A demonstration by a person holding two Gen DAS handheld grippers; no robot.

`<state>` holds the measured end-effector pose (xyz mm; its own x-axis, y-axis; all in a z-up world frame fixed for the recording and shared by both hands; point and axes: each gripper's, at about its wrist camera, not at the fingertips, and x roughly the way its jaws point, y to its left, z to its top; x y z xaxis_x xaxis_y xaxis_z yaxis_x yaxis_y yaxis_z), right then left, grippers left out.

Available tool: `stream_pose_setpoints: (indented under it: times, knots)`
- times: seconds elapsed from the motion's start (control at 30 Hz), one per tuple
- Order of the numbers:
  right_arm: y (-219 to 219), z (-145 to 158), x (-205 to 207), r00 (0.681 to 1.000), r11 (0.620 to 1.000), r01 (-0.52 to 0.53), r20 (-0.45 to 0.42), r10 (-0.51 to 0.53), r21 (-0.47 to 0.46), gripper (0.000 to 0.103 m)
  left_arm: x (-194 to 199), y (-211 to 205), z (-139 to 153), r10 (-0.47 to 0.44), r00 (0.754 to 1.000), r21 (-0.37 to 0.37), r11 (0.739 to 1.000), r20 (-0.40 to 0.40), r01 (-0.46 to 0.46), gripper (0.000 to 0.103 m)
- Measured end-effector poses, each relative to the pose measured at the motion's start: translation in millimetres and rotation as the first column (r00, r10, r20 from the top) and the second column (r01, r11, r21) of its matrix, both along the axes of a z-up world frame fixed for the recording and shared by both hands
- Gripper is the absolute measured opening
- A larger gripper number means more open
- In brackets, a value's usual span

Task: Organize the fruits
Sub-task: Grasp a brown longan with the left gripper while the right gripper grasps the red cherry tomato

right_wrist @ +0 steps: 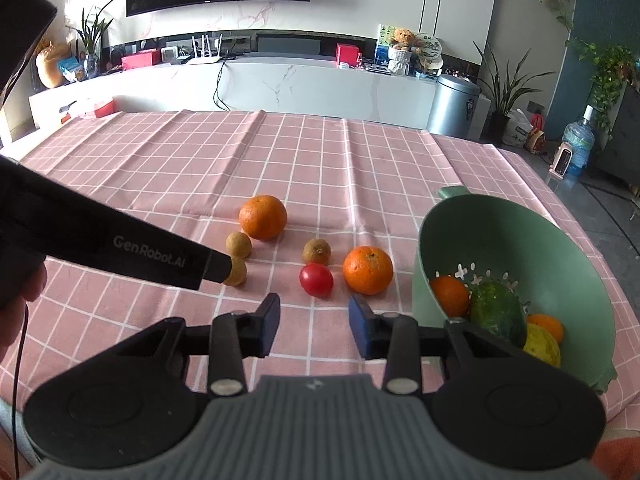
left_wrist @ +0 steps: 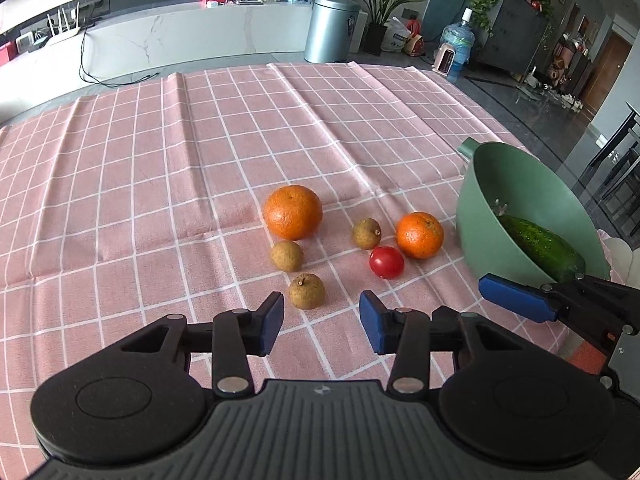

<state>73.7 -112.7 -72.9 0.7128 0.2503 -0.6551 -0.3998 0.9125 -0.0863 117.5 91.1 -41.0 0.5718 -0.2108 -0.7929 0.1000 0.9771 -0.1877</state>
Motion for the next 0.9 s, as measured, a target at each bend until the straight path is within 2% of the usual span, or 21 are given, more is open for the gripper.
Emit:
stream_pose_setpoints:
  times: [0.1, 0.23, 0.33, 0.67, 0.9]
  knots:
    - [4.4, -6.6, 10.3, 1.0, 1.0, -0.003, -0.024, 0.003, 0.007, 0.03, 6.8, 1.2, -10.4, 0.006, 1.0, -0.014, 1.0, -0.017, -0.006, 0.049]
    - [11.2, -14.3, 21.4, 1.0, 1.0, -0.002, -0.028, 0.002, -0.007, 0.029, 16.6, 1.0, -23.6, 0.013, 0.999, 0.004, 1.0, -0.044, -0.013, 0.047]
    - [14.1, -18.9, 30.0, 0.999, 1.0, 0.0, -0.033, 0.0, -0.013, 0.029, 21.4, 4.0, -28.1, 0.024, 0.998, -0.013, 1.0, -0.054, -0.025, 0.043]
    - [23.0, -33.6, 47.7, 0.999, 0.999, -0.007, -0.037, 0.006, -0.035, 0.029, 25.5, 8.8, -28.8, 0.033, 0.998, -0.022, 0.999, -0.061, -0.035, 0.028]
    - [27.2, -40.6, 56.3, 0.999, 0.999, -0.004, -0.033, 0.002, -0.048, 0.027, 24.6, 15.4, -21.7, 0.069, 0.997, -0.044, 0.997, -0.035, -0.07, 0.028]
